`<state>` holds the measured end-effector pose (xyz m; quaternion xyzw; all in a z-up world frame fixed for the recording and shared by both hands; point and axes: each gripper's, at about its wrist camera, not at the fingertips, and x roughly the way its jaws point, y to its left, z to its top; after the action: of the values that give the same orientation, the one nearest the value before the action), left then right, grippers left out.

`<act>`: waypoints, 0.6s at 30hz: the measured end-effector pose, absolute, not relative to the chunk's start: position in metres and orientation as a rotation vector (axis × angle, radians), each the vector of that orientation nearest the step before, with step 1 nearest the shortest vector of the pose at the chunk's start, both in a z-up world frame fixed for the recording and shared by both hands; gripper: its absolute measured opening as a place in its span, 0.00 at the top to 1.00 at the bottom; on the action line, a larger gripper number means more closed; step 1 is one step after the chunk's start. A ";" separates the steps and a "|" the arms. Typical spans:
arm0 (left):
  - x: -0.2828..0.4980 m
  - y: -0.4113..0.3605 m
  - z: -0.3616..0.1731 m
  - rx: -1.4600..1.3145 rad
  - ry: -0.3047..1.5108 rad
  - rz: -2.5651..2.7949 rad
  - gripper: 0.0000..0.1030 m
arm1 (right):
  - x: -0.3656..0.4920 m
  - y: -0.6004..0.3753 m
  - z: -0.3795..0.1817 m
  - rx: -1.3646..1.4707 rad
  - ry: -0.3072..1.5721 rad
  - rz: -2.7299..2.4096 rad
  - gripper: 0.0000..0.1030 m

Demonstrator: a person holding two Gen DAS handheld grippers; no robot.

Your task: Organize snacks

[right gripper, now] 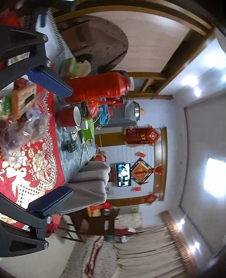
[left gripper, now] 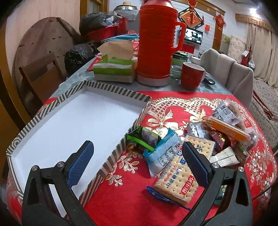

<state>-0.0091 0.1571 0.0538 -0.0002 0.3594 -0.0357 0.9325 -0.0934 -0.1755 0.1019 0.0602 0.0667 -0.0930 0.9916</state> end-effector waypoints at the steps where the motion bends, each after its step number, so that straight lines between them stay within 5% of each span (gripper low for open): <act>1: -0.008 0.156 0.054 0.004 0.738 -0.074 0.01 | -0.091 -0.178 0.101 0.121 0.141 -0.204 0.01; 9: -0.007 0.154 0.053 0.007 0.722 -0.095 0.01 | -0.095 -0.188 0.070 0.107 0.153 -0.291 0.01; 18: -0.042 0.173 0.086 -0.188 0.385 -0.265 0.01 | -0.111 -0.188 0.074 0.067 0.056 -0.426 0.01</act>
<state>-0.0420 0.1731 0.0859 -0.0931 0.1905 -0.1313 0.9684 -0.1110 -0.1885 0.0742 0.0330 0.0278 -0.2113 0.9765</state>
